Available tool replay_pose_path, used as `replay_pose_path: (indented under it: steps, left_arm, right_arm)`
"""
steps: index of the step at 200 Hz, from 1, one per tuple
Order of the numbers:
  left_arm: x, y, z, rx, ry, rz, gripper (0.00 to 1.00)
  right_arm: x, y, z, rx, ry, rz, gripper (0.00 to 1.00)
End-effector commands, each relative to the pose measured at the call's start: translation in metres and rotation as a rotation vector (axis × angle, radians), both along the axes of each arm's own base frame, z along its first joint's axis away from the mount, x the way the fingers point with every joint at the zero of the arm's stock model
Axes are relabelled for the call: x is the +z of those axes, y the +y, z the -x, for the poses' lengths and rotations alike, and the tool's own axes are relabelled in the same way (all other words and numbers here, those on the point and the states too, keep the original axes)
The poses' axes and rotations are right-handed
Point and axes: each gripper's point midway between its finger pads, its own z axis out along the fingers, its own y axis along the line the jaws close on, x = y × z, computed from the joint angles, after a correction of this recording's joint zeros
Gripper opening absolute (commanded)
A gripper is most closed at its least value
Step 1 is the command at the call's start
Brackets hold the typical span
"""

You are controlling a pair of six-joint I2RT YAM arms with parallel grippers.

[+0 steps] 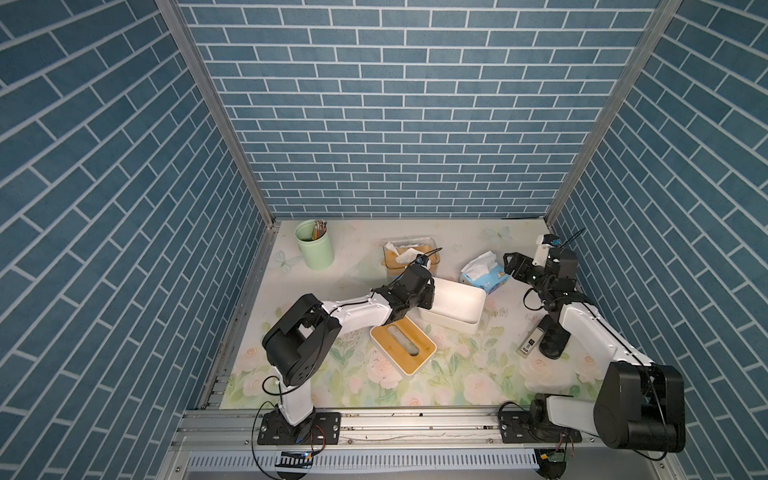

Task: Put the tissue paper into the tissue box
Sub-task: Place the tissue box at the center of the board.

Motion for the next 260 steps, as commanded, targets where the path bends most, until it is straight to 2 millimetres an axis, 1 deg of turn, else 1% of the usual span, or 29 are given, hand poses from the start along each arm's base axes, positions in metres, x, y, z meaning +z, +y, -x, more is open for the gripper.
replay_pose_path:
  steps: [1, 18, 37, 62, 82, 98, 117, 128, 149, 167, 177, 181, 195, 208, 225, 238, 246, 260]
  left_arm:
    - [0.006, 0.001, -0.01, 0.039, -0.05, 0.02, 0.0]
    - [0.001, 0.012, -0.01, 0.08, -0.054, -0.007, 0.0]
    - [-0.003, 0.03, -0.011, 0.135, -0.063, -0.052, 0.0]
    - [-0.012, 0.055, -0.006, 0.186, -0.06, -0.106, 0.0]
    - [-0.015, 0.075, -0.002, 0.222, -0.053, -0.121, 0.0]
    - [-0.017, 0.089, 0.003, 0.25, -0.057, -0.148, 0.0]
    - [-0.02, 0.104, 0.008, 0.292, -0.054, -0.172, 0.0]
    - [-0.022, 0.106, 0.01, 0.301, -0.048, -0.165, 0.0]
    - [-0.025, 0.097, 0.008, 0.301, -0.022, -0.127, 0.0]
    - [-0.023, 0.088, 0.004, 0.308, -0.022, -0.084, 0.0]
    - [-0.023, 0.087, 0.002, 0.321, -0.025, -0.069, 0.01]
    - [-0.024, 0.087, 0.001, 0.328, -0.025, -0.068, 0.01]
    - [-0.024, 0.088, 0.0, 0.344, -0.027, -0.065, 0.04]
    - [-0.025, 0.09, 0.0, 0.351, -0.028, -0.064, 0.08]
    - [-0.028, 0.092, 0.001, 0.357, -0.026, -0.07, 0.16]
    - [-0.028, 0.09, 0.002, 0.354, -0.026, -0.071, 0.22]
    - [-0.027, 0.089, 0.002, 0.344, -0.026, -0.066, 0.24]
    - [-0.027, 0.086, 0.005, 0.33, -0.024, -0.059, 0.29]
  right_arm:
    - [-0.006, 0.009, -0.001, 0.036, -0.001, -0.038, 0.84]
    - [-0.011, 0.014, -0.003, 0.06, 0.01, -0.062, 0.83]
    - [-0.015, 0.019, -0.004, 0.08, 0.022, -0.077, 0.83]
    - [-0.018, 0.025, -0.004, 0.101, 0.031, -0.081, 0.83]
    - [-0.021, 0.033, -0.004, 0.126, 0.04, -0.077, 0.83]
    - [-0.031, 0.044, -0.003, 0.16, 0.074, -0.05, 0.83]
    - [-0.052, 0.057, -0.002, 0.19, 0.143, -0.005, 0.83]
    - [-0.06, 0.06, -0.003, 0.191, 0.162, 0.024, 0.83]
    - [-0.063, 0.059, -0.004, 0.164, 0.165, 0.084, 0.83]
    - [-0.069, 0.048, -0.007, 0.122, 0.189, 0.15, 0.83]
    - [-0.074, 0.043, -0.006, 0.107, 0.212, 0.183, 0.83]
    - [-0.076, 0.037, -0.006, 0.084, 0.219, 0.204, 0.83]
    - [-0.081, 0.027, -0.003, 0.052, 0.238, 0.229, 0.83]
    - [-0.086, 0.021, 0.0, 0.035, 0.249, 0.215, 0.82]
    - [-0.091, 0.016, 0.001, 0.019, 0.253, 0.178, 0.79]
    - [-0.095, 0.017, -0.002, 0.014, 0.257, 0.145, 0.77]
    - [-0.096, 0.024, -0.004, 0.04, 0.254, 0.1, 0.76]
    - [-0.099, 0.028, -0.007, 0.041, 0.248, 0.035, 0.74]
